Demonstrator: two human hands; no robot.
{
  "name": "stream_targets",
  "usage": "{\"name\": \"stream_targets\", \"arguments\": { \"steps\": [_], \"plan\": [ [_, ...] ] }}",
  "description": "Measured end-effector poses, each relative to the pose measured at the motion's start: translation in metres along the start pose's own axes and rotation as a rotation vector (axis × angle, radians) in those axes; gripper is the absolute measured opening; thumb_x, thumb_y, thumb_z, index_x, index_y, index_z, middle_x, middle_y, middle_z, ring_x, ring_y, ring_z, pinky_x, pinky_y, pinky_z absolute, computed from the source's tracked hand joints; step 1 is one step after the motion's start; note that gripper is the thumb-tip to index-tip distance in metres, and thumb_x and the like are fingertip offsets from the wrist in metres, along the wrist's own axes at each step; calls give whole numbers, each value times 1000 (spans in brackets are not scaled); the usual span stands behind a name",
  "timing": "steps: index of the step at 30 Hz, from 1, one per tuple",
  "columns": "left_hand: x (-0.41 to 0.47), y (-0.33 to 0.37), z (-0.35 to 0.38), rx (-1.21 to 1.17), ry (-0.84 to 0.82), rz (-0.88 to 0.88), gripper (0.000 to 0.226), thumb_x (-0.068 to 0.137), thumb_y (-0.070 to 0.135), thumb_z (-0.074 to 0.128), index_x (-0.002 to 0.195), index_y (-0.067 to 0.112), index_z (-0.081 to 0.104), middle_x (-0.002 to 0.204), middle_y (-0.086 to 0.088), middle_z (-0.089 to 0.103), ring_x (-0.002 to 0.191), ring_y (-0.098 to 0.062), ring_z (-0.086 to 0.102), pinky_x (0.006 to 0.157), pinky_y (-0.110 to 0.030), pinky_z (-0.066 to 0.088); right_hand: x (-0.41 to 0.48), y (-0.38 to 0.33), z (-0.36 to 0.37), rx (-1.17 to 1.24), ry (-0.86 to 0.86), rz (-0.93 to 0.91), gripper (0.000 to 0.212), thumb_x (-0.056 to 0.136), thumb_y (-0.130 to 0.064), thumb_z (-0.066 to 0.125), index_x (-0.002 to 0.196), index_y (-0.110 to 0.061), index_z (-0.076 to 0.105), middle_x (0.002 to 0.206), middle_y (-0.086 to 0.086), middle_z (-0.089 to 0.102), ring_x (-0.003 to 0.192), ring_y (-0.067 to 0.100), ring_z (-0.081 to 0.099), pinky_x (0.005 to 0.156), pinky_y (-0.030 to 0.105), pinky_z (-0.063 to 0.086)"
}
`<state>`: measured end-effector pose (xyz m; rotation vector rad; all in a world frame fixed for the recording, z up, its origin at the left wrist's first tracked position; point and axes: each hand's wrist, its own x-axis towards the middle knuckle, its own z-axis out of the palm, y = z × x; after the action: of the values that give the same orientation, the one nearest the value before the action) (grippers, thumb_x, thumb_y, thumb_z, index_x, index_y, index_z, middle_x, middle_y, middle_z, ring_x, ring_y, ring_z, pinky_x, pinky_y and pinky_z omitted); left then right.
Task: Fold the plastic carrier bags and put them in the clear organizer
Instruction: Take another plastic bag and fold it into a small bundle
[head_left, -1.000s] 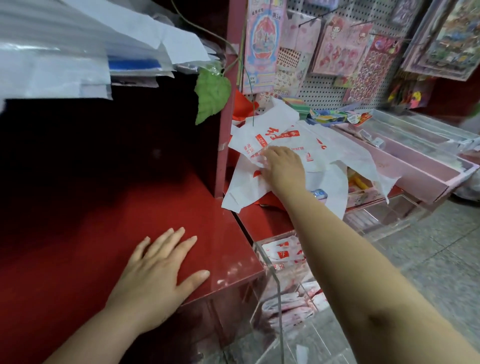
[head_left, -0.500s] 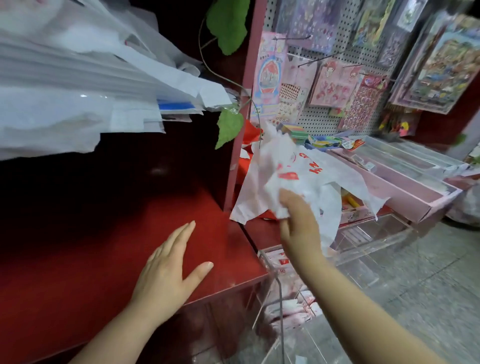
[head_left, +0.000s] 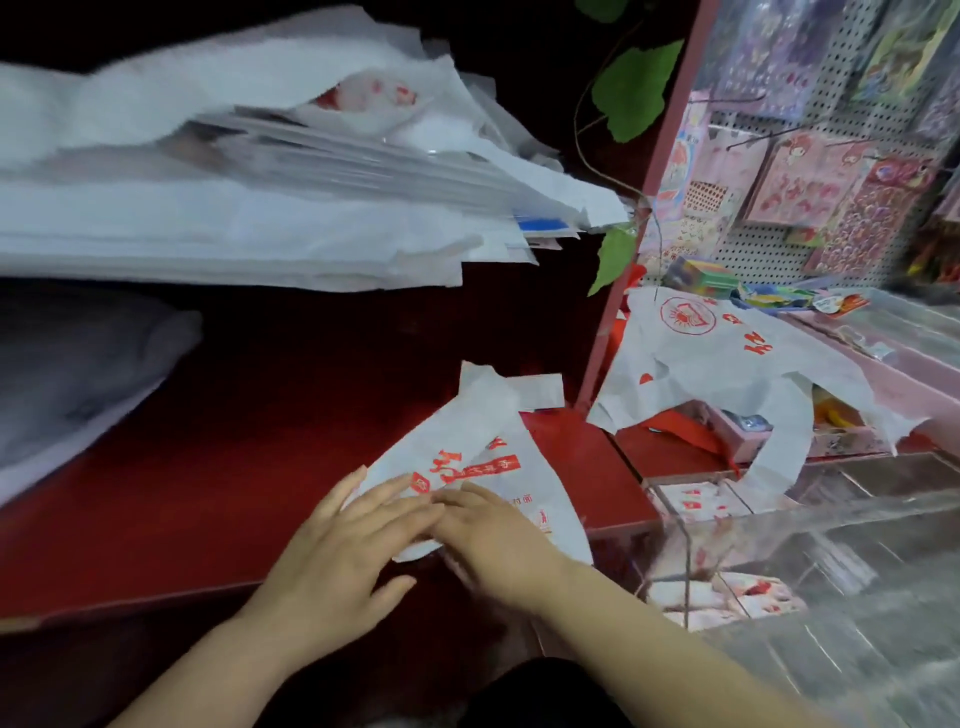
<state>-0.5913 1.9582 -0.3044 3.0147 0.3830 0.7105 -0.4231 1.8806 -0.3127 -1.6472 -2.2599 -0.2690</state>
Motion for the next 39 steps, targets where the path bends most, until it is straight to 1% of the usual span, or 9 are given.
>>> {"name": "stream_targets", "arguments": {
  "steps": [7, 11, 18, 21, 25, 27, 31, 36, 39],
  "plan": [
    [-34, -34, 0, 65, -10, -243, 48, 76, 55, 36, 84, 27, 75, 88, 10, 72, 79, -6, 69, 87, -26, 32, -1, 4, -8, 29, -118, 126, 44, 75, -40, 45, 96, -8, 66, 99, 8, 69, 88, 26, 67, 81, 39, 51],
    [-50, -34, -2, 110, 84, -324, 79, 93, 61, 8, 81, 22, 76, 87, 5, 73, 86, -13, 64, 77, -25, 43, -23, 21, -13, -59, -111, 173, 45, 60, -44, 61, 92, -14, 70, 100, 4, 71, 88, 18, 69, 69, 33, 55],
    [-64, -38, 1, 153, 174, -331, 83, 94, 60, 10, 82, 10, 76, 84, -4, 72, 90, -16, 45, 82, -32, 32, -52, 28, -19, 102, -17, 354, 43, 70, -34, 51, 107, -13, 63, 102, 2, 69, 92, 15, 61, 80, 27, 50],
    [-64, -45, 1, 142, 235, -315, 75, 92, 61, 19, 80, 14, 76, 83, 1, 72, 87, -13, 45, 78, -26, 32, -63, 28, -19, 218, 120, 506, 45, 67, -19, 48, 109, -12, 63, 109, 2, 66, 100, 19, 62, 86, 22, 45],
    [-63, -53, 0, 24, 241, -330, 31, 69, 44, 59, 73, 19, 77, 82, 20, 68, 86, -6, 47, 76, -26, 40, -61, 24, -19, 427, 188, 644, 15, 85, -14, 55, 81, -19, 69, 105, -10, 63, 104, -6, 52, 100, 18, 33],
    [-60, -53, -4, -246, 247, -453, 9, 70, 28, 73, 69, 21, 77, 75, 38, 60, 87, 4, 50, 79, -16, 40, -56, 25, -23, 541, 212, 759, 27, 88, -5, 59, 67, -20, 64, 90, -9, 68, 86, -13, 55, 88, 6, 36],
    [-48, -46, -9, -616, 298, -764, 33, 76, 10, 73, 55, 35, 65, 75, 12, 65, 81, -2, 59, 70, -5, 38, -44, 31, -25, 574, 364, 937, 19, 87, -5, 57, 71, 4, 63, 61, 3, 58, 55, 2, 48, 57, 19, 39],
    [-25, -36, -10, -602, 409, -797, 29, 87, 11, 60, 64, 28, 56, 72, 17, 58, 71, -1, 54, 61, -5, 34, -26, 37, -16, 450, 388, 1086, 20, 86, -11, 54, 74, 3, 60, 66, 18, 57, 67, 25, 48, 62, 32, 37],
    [-11, -32, -9, -554, 397, -833, 26, 91, 16, 54, 68, 28, 50, 61, 13, 53, 58, -3, 49, 54, -16, 34, -16, 33, -15, 298, 388, 1148, 18, 87, -13, 52, 79, 0, 60, 60, 8, 52, 72, 32, 50, 70, 34, 37]
  ]
}}
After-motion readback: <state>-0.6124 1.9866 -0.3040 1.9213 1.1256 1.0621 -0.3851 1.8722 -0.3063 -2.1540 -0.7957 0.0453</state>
